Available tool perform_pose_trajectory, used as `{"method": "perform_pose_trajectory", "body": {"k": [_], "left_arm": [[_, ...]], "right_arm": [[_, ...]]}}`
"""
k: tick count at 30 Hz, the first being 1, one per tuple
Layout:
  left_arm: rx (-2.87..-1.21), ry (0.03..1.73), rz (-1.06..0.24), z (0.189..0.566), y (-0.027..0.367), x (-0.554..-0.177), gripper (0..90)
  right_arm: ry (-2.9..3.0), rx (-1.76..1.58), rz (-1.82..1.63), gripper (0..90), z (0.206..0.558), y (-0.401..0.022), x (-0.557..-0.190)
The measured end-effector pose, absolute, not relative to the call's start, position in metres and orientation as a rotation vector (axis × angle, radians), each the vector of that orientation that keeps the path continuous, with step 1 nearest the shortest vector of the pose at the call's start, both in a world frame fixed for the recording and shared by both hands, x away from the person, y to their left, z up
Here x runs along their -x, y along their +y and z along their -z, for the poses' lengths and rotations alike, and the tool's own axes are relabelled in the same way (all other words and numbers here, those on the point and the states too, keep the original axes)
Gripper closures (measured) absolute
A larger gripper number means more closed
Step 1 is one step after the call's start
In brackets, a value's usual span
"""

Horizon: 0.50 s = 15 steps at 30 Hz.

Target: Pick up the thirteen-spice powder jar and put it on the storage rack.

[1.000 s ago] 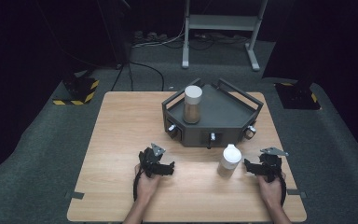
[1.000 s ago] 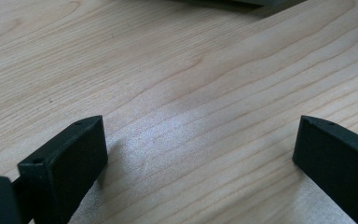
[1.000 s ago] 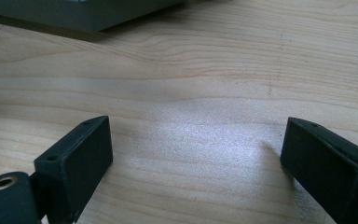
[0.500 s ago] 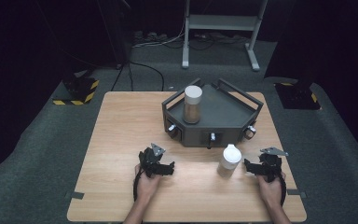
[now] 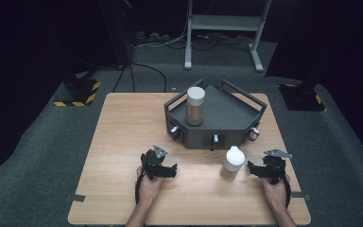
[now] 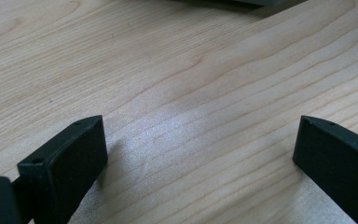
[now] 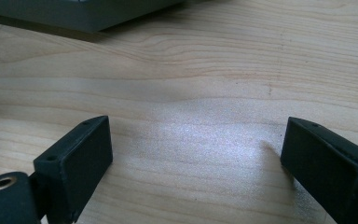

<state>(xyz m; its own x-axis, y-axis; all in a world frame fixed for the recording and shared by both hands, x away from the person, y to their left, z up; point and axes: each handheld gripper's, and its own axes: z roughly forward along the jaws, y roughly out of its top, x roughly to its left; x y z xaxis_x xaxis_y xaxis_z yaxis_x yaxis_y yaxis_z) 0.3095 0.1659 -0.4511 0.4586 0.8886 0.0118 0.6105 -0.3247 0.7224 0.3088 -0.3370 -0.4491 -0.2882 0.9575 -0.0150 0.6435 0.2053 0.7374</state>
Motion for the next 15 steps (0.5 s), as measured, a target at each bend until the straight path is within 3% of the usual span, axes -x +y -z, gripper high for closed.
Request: {"method": "perform_pose_trajectory", "body": {"k": [15], "left_arm": [[-2.054, 1.247, -0.550, 0.4510, 0.1653, -0.3086, 3.3]], "right_arm": [[2.022, -1.482, -0.849, 6.3, 0.4459, -0.3336, -0.3066]]}}
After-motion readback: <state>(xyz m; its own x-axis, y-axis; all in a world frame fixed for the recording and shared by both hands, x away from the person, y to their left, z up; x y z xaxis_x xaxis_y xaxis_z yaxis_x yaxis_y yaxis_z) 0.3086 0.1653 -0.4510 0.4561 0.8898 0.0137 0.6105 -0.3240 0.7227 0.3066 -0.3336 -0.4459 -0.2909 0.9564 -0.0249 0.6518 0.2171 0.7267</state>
